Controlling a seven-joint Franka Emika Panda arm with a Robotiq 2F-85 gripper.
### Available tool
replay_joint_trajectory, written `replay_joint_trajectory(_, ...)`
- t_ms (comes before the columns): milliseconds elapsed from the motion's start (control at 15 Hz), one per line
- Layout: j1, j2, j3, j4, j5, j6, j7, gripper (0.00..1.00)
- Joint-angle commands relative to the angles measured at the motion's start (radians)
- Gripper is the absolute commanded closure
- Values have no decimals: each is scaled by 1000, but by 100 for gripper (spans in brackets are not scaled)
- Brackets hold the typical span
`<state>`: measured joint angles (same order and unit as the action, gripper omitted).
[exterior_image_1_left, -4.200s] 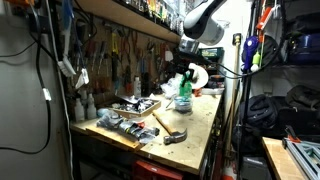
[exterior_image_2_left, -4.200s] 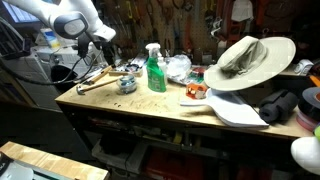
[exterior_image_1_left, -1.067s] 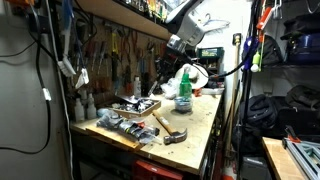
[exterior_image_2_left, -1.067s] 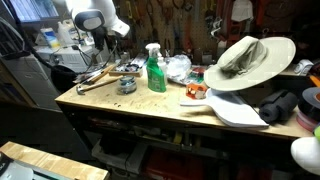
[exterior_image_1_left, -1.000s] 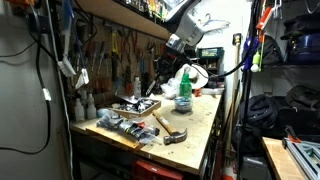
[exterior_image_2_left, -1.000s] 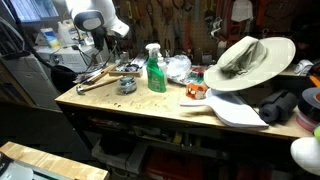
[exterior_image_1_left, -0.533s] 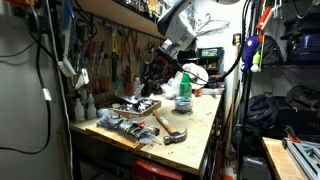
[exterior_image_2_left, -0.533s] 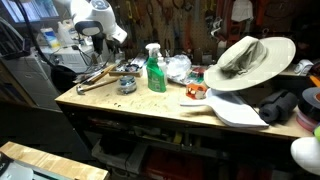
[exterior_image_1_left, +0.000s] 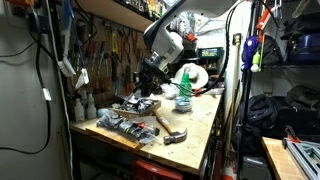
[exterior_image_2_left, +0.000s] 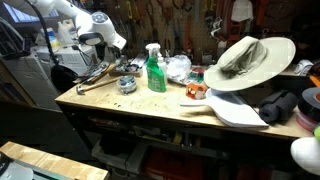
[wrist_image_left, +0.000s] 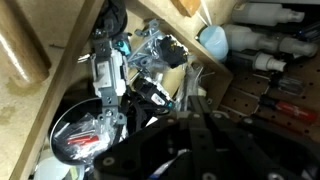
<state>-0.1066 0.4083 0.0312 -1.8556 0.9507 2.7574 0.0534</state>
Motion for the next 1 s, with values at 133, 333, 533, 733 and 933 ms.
replay_joint_trajectory(133,24,104,25,57,-10,78,-12,100)
replay_joint_trajectory(333,53,122,-9,45,-98,51,14,74)
replay_joint_trajectory(533,69,95,-50,5,-240,43,52,59)
replay_joint_trajectory(733,71,27,-102,-45,-385,28,108,37)
replay_joint_trajectory(933,41,-69,-122,-98,-506,-45,126,15)
